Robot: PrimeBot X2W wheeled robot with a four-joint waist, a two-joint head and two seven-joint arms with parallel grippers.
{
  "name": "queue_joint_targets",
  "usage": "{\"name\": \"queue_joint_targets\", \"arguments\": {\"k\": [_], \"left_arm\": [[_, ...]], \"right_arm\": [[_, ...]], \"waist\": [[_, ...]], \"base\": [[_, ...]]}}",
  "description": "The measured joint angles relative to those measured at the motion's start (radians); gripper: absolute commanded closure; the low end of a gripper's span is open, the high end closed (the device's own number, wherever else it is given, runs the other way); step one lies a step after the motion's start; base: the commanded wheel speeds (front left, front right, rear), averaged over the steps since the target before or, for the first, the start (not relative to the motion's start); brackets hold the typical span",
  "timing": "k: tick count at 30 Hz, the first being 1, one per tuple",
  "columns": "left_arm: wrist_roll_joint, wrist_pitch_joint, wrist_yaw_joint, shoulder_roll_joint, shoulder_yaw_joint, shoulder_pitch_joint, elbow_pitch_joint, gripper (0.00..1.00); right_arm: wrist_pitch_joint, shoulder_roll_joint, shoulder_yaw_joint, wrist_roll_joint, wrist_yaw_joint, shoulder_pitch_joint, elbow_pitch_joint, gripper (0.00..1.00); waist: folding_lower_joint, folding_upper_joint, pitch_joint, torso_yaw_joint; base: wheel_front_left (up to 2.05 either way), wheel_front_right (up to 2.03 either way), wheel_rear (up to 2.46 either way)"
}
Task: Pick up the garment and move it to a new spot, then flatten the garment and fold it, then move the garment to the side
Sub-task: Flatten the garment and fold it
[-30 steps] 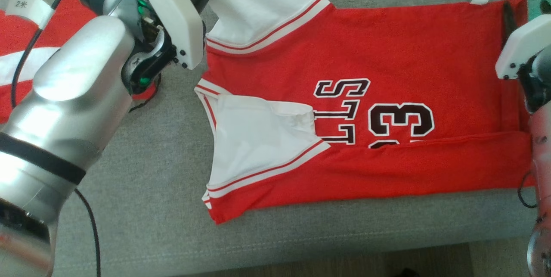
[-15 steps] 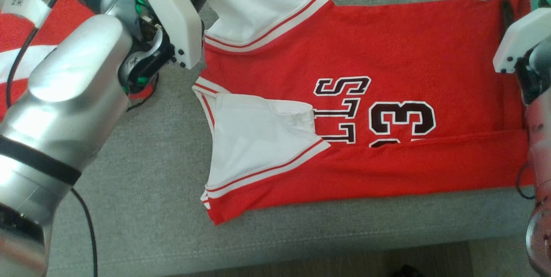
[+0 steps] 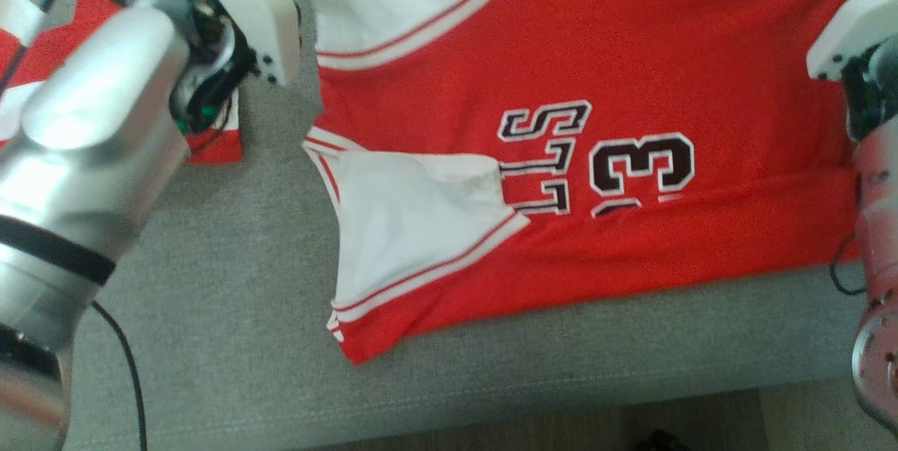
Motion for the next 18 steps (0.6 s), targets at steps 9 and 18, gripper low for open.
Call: {"name": "queue_joint_targets", "arguments": {"k": [9, 18], "left_arm": [[0.034, -0.098, 0.014, -0.024, 0.024, -0.093, 0.096, 1.00], [0.062, -0.156, -0.020, -0.048, -0.009, -0.108, 0.166, 1.00]], "right_arm": [[-0.126, 0.015, -0.001, 0.079, 0.000, -0.088, 0.029, 1.00], [-0.200, 0.016, 0.078, 0.220, 0.000, -0.102, 0.096, 1.00]], "waist": [[0.0000, 0.0000, 0.018, -0.012], [0.0001, 0.0000, -0.011, -0.002]], "base": [[0.00, 0.00, 0.00], [0.00, 0.00, 0.00]]}}
